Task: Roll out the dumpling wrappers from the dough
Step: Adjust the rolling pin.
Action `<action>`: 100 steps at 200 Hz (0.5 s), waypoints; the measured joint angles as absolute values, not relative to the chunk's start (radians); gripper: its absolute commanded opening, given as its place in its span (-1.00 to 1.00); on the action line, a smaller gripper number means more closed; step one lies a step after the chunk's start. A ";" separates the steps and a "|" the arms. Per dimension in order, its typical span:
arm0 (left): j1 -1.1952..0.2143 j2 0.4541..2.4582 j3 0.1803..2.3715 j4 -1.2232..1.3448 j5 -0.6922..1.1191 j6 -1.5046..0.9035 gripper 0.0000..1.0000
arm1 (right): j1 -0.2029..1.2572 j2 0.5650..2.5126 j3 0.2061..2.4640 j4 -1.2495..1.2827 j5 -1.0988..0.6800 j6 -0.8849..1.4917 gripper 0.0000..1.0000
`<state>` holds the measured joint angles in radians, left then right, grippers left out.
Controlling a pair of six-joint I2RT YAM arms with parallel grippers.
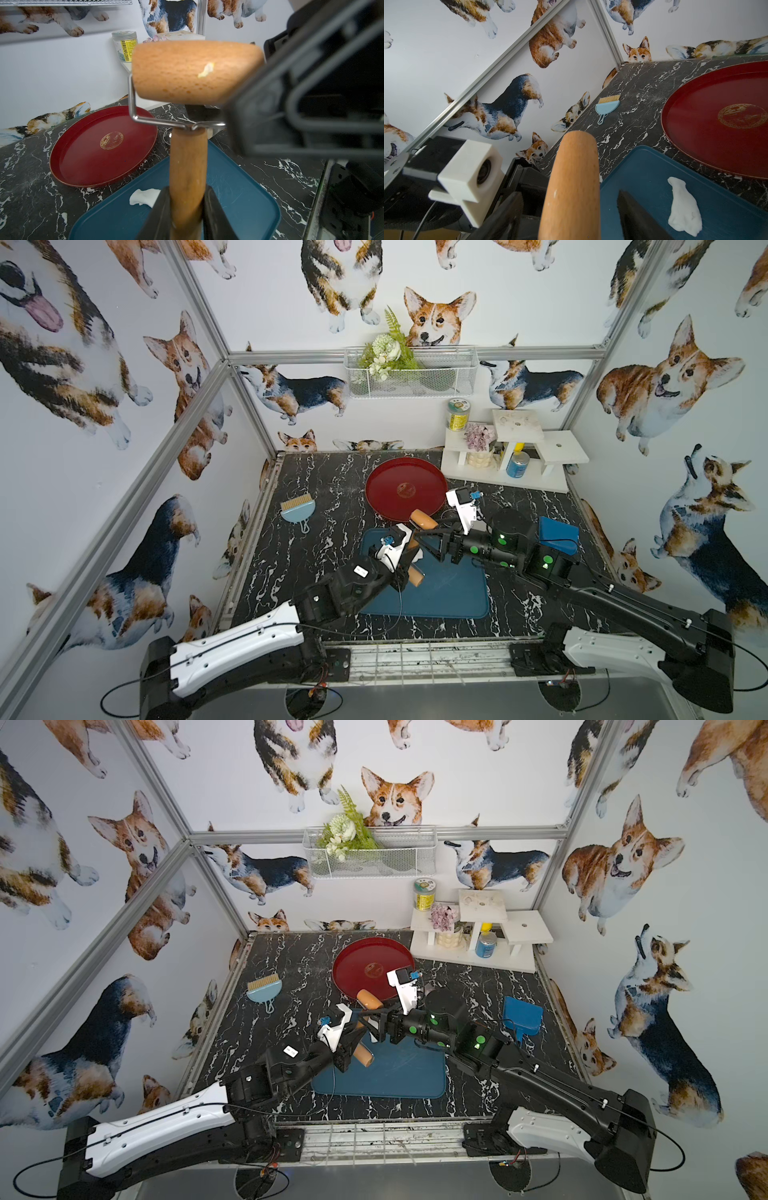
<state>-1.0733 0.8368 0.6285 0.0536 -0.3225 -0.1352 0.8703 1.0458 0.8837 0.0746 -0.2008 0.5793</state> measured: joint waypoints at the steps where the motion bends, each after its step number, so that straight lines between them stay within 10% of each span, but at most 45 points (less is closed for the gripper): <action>1: -1.073 0.838 0.629 0.054 -0.322 -0.135 -1.00 | 0.870 1.046 0.884 0.074 -0.199 0.579 0.53; 100: -1.114 0.926 0.687 0.070 -0.333 -0.069 -1.00 | 0.870 1.082 0.916 0.009 -0.141 0.595 -0.20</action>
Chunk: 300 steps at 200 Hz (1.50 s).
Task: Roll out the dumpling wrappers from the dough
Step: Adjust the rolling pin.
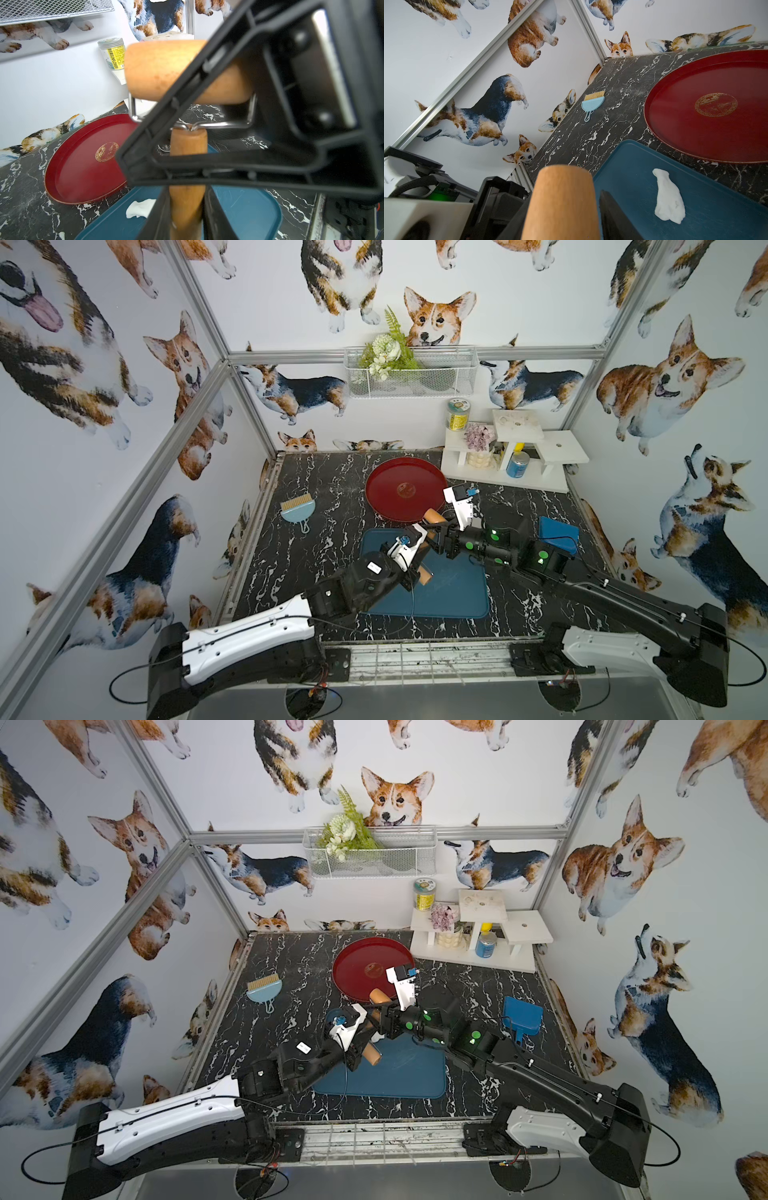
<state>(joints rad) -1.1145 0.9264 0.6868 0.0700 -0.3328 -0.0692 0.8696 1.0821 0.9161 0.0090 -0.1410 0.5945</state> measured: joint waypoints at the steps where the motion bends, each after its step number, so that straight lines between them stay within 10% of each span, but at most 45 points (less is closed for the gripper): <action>1: -1.114 0.926 0.687 0.070 -0.333 -0.069 -1.00 | 0.870 1.082 0.916 0.009 -0.141 0.595 -0.21; 63: -1.121 0.930 0.694 0.058 -0.332 -0.036 -0.99 | 0.857 1.061 0.901 -0.003 -0.143 0.594 -1.00; 102: -1.122 0.926 0.691 0.063 -0.313 -0.033 0.29 | 0.831 1.015 0.815 0.042 -0.148 0.616 -1.00; 180: -1.110 0.809 0.617 0.075 -0.375 -0.118 0.99 | 0.733 0.846 0.542 0.165 -0.078 0.625 -1.00; 300: -0.593 0.882 0.599 -0.133 -0.156 -0.429 1.00 | 0.706 1.033 0.577 0.400 -0.056 0.335 -1.00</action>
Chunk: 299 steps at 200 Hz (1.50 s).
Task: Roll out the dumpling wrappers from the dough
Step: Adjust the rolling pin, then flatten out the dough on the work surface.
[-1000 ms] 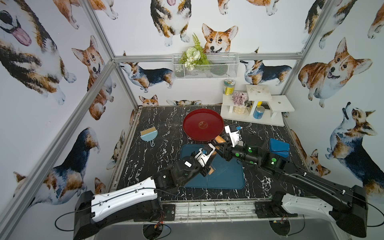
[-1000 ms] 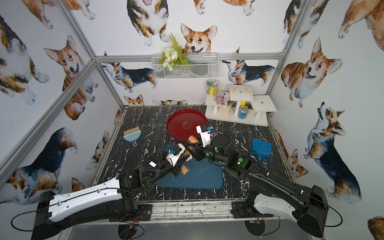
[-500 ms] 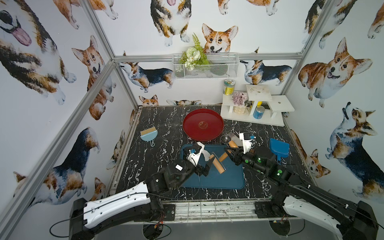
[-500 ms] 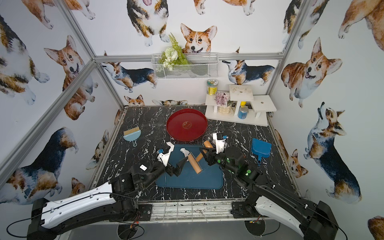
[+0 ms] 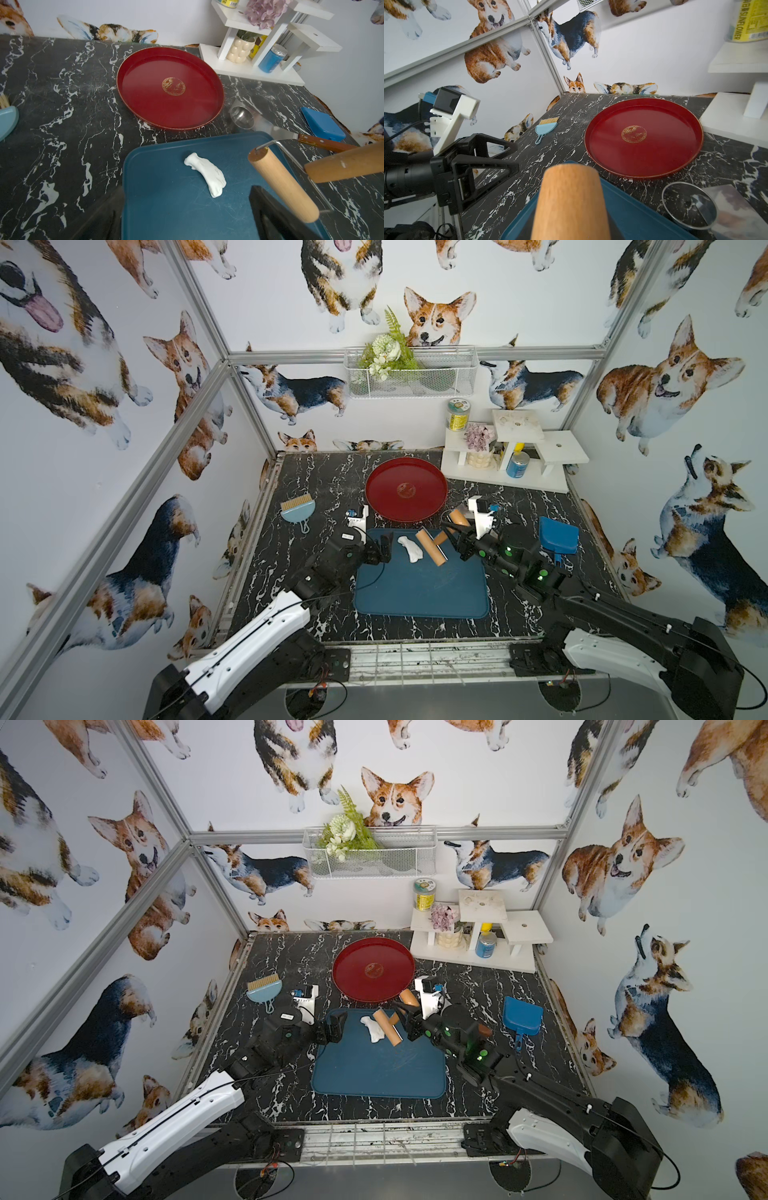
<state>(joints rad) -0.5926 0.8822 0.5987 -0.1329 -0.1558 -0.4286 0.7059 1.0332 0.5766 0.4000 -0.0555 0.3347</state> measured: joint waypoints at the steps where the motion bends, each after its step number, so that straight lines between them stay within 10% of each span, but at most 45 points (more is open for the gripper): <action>1: -0.589 0.882 0.598 -0.135 -0.152 -0.429 1.00 | 0.704 1.038 0.580 0.400 -0.060 0.330 -1.00; 299: -0.341 1.098 0.494 -0.067 0.067 -0.480 0.93 | 0.602 1.679 1.045 0.121 -0.523 -0.337 -1.00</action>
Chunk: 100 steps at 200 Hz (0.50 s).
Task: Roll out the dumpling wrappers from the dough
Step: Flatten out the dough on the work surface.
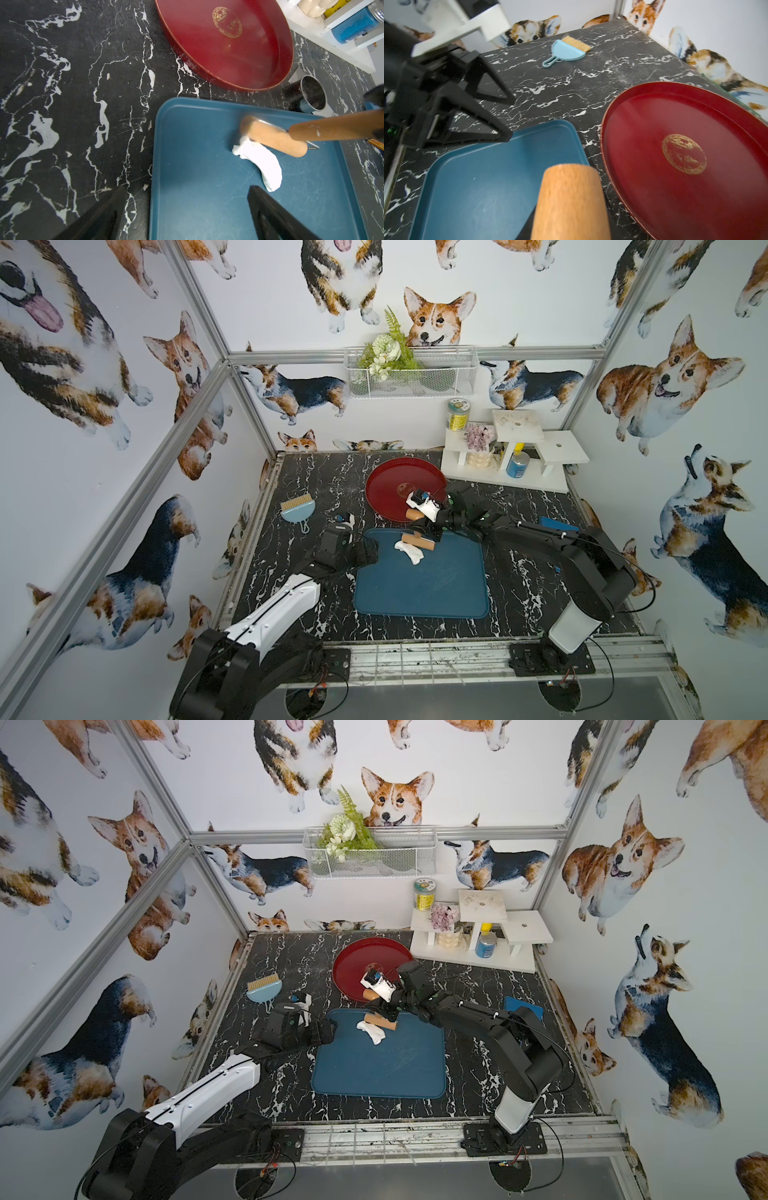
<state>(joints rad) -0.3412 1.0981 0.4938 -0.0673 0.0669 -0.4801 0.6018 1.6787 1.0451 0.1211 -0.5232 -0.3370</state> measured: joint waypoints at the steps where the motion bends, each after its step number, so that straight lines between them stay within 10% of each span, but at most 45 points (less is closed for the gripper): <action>1: -0.341 1.099 0.494 -0.066 0.067 -0.480 0.93 | 0.602 1.678 1.045 0.118 -0.527 -0.345 -1.00; 100: -0.339 1.135 0.488 -0.047 0.084 -0.476 0.81 | 0.602 1.560 1.021 -0.056 -0.643 -0.545 -1.00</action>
